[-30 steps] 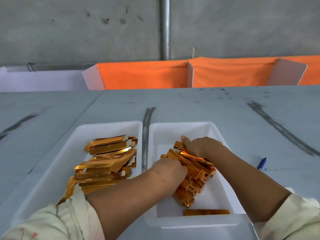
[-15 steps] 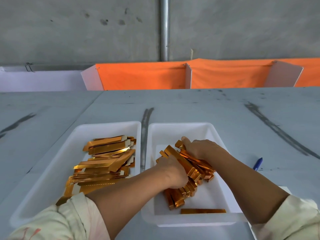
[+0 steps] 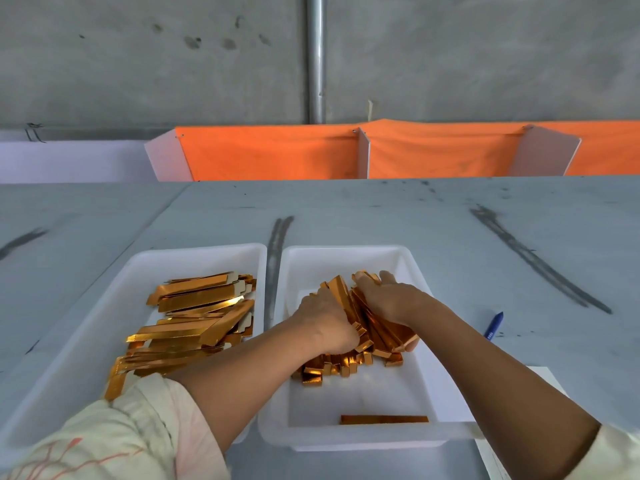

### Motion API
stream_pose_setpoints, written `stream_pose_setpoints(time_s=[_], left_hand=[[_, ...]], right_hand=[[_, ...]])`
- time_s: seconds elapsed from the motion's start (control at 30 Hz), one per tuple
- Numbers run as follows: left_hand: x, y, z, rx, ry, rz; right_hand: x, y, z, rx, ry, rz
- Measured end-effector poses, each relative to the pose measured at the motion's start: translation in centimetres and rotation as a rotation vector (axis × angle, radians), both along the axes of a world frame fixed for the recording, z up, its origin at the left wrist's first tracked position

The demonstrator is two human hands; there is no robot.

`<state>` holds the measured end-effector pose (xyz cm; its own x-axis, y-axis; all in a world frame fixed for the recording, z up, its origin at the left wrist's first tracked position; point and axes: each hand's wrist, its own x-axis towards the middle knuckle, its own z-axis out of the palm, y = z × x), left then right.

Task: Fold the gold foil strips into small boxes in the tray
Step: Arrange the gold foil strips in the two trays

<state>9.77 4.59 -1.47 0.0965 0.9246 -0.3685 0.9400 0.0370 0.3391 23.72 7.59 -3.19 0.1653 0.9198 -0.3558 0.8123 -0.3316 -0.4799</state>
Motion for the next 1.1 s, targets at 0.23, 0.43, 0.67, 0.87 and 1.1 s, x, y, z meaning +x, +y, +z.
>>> stream_pose_setpoints(time_s=[0.23,0.43,0.67,0.87,1.1], left_hand=[[-0.3,-0.2,-2.1,0.077,0.157,-0.186],[-0.5,0.7,-2.1,0.382,0.343,-0.277],[-1.3,0.5,-1.7,0.483,0.561,-0.398],[-1.3,-0.5,-2.0,0.282,0.64,-0.661],[-1.5,0.5,-3.4,0.378,0.618,-0.547]], right_hand=[[-0.8,0.3,-1.0,0.082,-0.14,-0.052],[-1.3,0.7,-0.6,0.253,-0.057,-0.134],[-0.8,0.4,0.4,0.241,-0.298,-0.024],[-1.0,0.6,0.4,0.318,-0.355,0.005],[-0.3,1.1,0.7,0.419,-0.293,0.007]])
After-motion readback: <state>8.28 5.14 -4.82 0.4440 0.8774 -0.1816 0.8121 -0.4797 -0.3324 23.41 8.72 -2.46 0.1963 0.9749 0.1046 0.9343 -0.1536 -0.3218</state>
